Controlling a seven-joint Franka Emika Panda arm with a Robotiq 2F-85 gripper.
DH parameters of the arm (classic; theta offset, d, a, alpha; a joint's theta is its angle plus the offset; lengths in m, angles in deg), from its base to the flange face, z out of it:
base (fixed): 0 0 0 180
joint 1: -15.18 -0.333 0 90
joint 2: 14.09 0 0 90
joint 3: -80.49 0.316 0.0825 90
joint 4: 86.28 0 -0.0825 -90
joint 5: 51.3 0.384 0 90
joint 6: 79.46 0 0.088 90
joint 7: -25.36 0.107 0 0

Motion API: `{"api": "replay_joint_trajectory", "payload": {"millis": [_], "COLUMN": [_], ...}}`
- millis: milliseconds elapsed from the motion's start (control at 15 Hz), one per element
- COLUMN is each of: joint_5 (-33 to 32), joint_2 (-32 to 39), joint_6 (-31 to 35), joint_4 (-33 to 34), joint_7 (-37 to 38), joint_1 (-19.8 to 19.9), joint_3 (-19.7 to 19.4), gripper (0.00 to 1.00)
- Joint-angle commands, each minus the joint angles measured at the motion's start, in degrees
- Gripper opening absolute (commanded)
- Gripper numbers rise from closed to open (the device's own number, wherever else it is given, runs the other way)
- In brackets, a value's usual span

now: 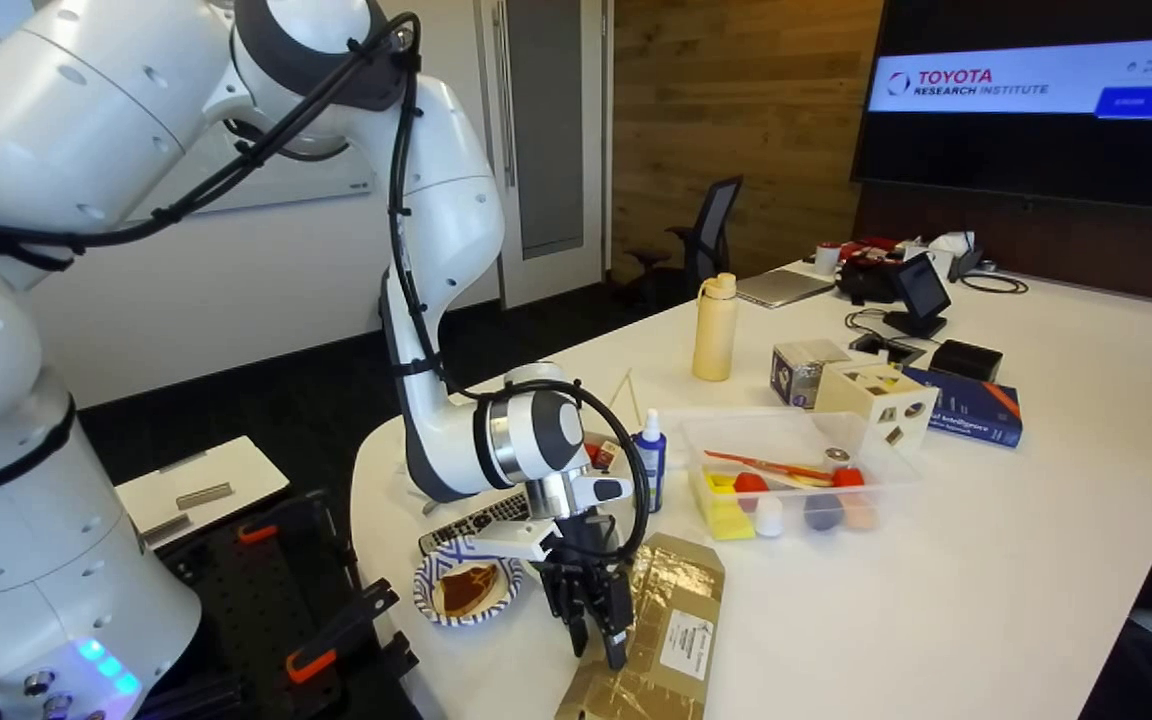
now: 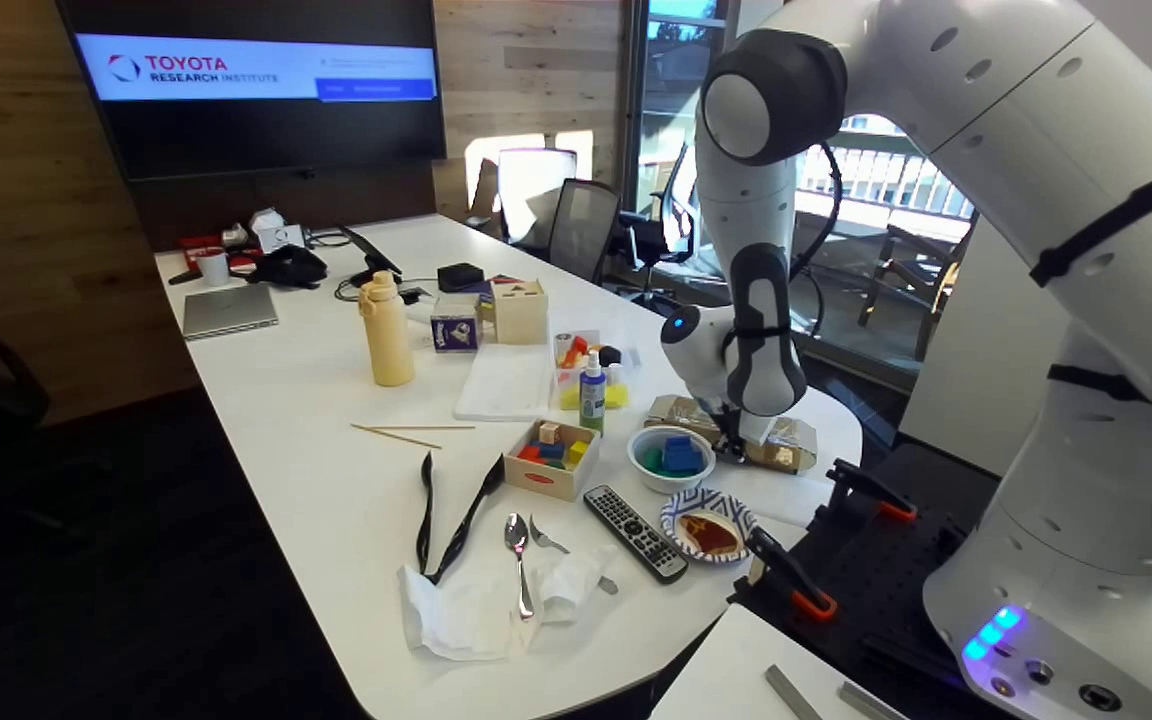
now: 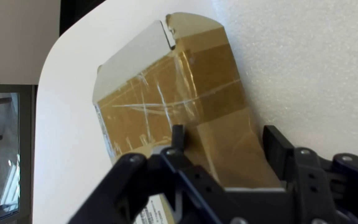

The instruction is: Open the cardboard box on the right

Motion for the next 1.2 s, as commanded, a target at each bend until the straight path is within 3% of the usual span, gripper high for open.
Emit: {"api": "replay_joint_trajectory", "payload": {"millis": [0,267,400,1133], "joint_5": [-0.71,-0.5,-0.15,15.73], "joint_2": [0.36,-1.4,-2.7,-12.83], "joint_6": [1.55,1.09,0.6,-1.18], "joint_4": [-0.04,-0.98,-1.56,-5.66], "joint_7": [1.63,-0.25,-1.49,-24.58], "joint_1": [-1.16,0.1,1.19,9.62], "joint_3": [-1.48,-1.06,-0.49,4.62], "gripper": [0.37,0.23,0.05,0.0]}}
